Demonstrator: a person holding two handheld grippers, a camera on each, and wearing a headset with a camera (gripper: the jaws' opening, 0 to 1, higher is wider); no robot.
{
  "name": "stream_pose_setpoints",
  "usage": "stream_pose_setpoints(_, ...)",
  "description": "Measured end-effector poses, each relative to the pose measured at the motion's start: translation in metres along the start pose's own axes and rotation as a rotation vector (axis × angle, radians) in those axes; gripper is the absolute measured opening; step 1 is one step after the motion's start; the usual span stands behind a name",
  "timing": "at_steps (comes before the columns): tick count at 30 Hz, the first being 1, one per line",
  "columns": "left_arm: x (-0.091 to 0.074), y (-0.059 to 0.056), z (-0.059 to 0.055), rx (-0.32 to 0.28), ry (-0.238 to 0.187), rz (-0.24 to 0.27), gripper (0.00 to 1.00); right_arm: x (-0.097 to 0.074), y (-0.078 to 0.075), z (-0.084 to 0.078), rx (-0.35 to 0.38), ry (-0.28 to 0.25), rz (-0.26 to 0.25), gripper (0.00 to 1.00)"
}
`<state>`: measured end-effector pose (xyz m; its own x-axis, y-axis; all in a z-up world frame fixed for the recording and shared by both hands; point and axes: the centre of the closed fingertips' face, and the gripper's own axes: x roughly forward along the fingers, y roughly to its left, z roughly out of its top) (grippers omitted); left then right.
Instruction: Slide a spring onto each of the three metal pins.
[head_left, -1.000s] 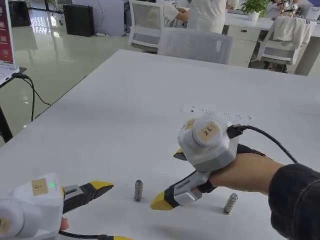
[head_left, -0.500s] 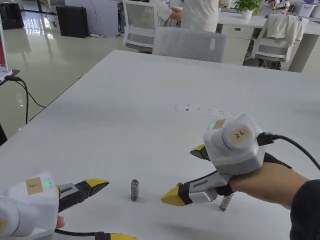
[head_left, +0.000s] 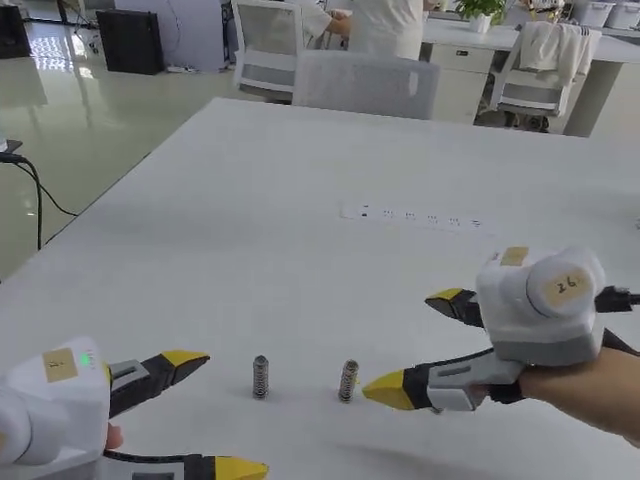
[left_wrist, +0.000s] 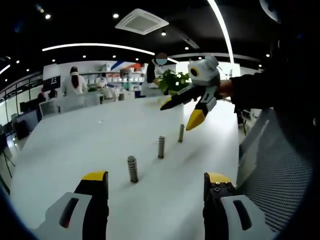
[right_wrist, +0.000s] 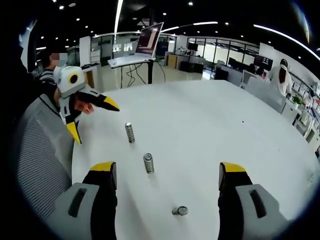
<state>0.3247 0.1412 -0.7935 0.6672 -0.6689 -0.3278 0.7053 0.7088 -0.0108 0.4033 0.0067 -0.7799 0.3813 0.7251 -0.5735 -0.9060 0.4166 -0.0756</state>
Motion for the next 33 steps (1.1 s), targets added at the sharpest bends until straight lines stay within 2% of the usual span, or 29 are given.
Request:
stream_pose_setpoints(5,0.001,-0.001,0.001,0.000,-0.001,0.000,0.74,-0.011,0.000,-0.010,0.030,-0.031,-0.018,0.84)
stream_pose_setpoints(10,0.002,0.000,0.002,0.002,-0.002,0.000,0.74,-0.015,0.004,-0.017,0.047,-0.058,-0.013,0.85)
stream_pose_setpoints(22,0.003,0.000,0.000,0.000,0.005,-0.003,0.76,-0.026,0.016,-0.044,0.061,-0.075,-0.014,0.85)
stream_pose_setpoints(28,0.003,0.000,-0.002,-0.002,0.007,-0.004,0.76,-0.031,0.016,-0.057,0.086,-0.083,-0.029,0.85)
stream_pose_setpoints(33,0.003,0.000,-0.003,-0.005,0.006,0.000,0.77,-0.033,0.016,-0.061,0.094,-0.100,-0.045,0.85)
